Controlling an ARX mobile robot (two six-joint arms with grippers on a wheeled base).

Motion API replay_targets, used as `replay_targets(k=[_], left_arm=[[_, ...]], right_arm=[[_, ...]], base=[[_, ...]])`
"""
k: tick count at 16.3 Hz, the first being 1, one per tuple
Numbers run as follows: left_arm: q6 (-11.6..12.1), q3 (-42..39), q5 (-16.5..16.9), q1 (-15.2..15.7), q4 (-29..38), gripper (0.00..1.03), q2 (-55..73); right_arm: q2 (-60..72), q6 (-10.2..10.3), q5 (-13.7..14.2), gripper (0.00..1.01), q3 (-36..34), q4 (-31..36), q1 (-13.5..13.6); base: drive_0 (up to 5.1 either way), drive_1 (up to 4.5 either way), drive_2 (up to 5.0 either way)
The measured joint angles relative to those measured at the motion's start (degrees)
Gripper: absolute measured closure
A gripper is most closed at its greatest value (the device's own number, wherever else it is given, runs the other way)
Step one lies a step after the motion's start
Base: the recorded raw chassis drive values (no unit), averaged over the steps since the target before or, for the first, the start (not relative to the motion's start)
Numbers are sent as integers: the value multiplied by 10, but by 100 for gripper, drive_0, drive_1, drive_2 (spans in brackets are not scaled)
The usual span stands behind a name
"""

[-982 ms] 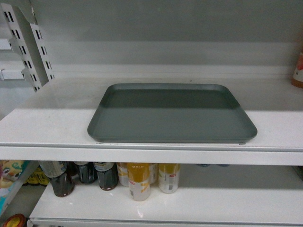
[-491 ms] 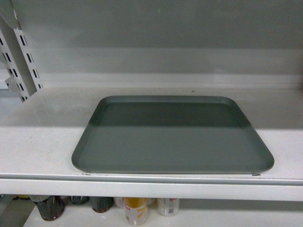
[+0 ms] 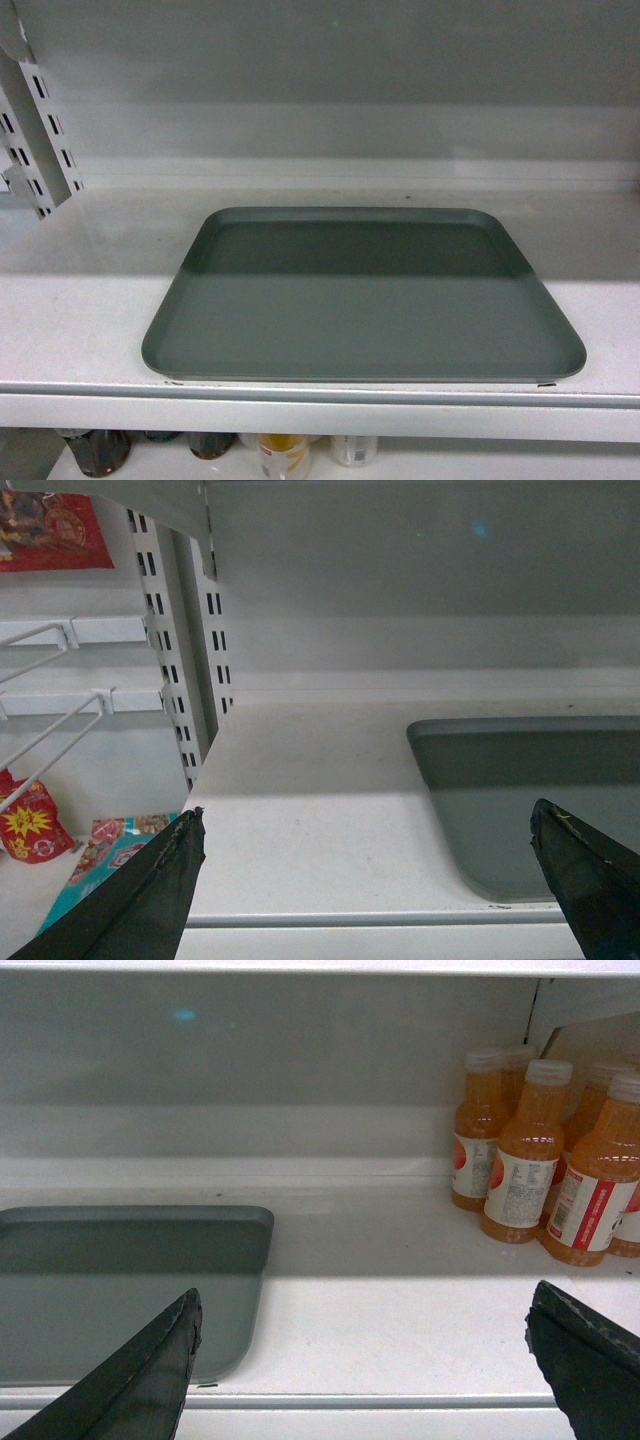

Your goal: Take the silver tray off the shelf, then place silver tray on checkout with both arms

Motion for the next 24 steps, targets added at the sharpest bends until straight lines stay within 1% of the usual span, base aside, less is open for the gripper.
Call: replay_targets(k=[19, 20, 21, 22, 23, 24], left_arm=[[0, 0, 0, 0, 0, 5, 0], [-1, 2, 0, 0, -12, 5, 2], [-12, 39, 3, -3, -94, 5, 58], [-15, 64, 21, 3, -68, 5, 125], [-14, 79, 38, 13, -17, 5, 171], [-14, 82, 46, 15, 12, 5, 191]], right_arm=[[0, 0, 0, 3, 0, 0, 0], [0, 1, 0, 3, 0, -1, 0], [21, 40, 23, 3, 3, -18, 8], [77, 89, 30, 3, 5, 22, 11], [120, 109, 34, 3, 6, 72, 20], [158, 114, 30, 3, 10, 112, 28]], base=[[14, 220, -192], [14, 220, -192], [14, 220, -192], [14, 220, -192], [14, 220, -192], [14, 220, -192]])
